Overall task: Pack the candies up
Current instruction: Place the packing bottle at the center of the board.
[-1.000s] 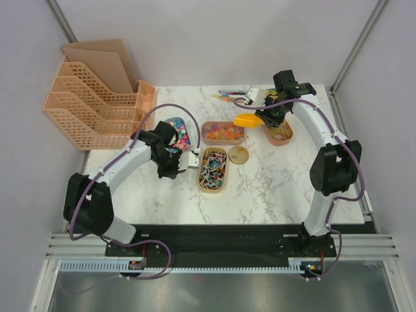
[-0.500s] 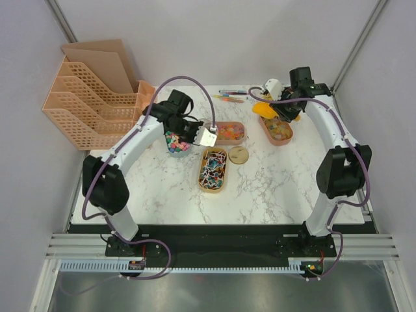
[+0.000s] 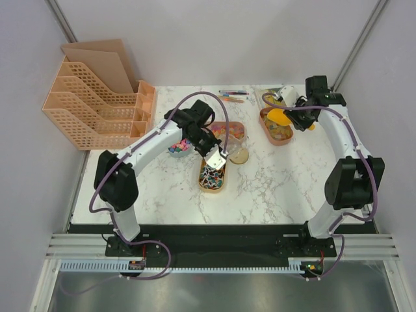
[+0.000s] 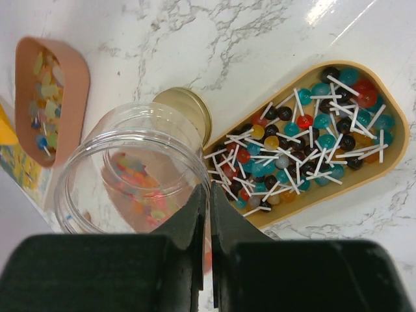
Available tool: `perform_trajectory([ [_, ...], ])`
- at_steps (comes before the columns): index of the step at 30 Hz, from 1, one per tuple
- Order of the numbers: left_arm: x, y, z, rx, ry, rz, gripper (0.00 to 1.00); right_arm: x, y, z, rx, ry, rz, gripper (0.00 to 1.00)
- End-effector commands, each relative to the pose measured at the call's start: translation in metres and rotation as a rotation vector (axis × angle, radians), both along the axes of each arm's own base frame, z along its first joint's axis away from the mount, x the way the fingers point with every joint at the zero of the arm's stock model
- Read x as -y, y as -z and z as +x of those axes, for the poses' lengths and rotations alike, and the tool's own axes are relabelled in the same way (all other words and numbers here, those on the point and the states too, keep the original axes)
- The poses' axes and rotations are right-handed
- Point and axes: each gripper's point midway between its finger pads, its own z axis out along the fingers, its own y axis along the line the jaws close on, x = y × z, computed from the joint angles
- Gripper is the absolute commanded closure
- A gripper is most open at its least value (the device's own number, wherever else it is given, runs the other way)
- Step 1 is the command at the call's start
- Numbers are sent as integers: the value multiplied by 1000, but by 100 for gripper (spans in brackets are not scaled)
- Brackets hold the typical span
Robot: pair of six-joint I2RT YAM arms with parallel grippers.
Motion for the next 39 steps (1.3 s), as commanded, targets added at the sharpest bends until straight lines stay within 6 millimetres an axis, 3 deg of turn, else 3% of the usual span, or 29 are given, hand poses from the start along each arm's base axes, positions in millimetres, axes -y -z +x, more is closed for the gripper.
perform_trajectory([
  [1,13,-4,-15,39,191,1,92,-7,-15,-4,64,-40,17,100],
  [12,22,42,-84,17,467,191,92,-11,-2,-27,112,-47,42,100],
  [20,21,67,-111,-5,579,304,90,-18,6,-47,128,-59,81,100],
  [28,23,91,-117,-18,633,405,86,-23,7,-52,162,-65,109,100],
  [32,34,87,-119,7,641,379,69,-24,7,-58,175,-62,119,100],
  [33,35,87,-120,13,640,372,60,-25,7,-60,175,-63,120,100],
  [35,42,76,-116,54,622,327,26,-24,5,-62,178,-62,117,100],
  [38,59,54,-106,126,570,232,21,-26,-7,-64,185,-74,123,100],
  [39,68,29,-101,175,549,163,20,-28,-12,-64,188,-91,130,100],
])
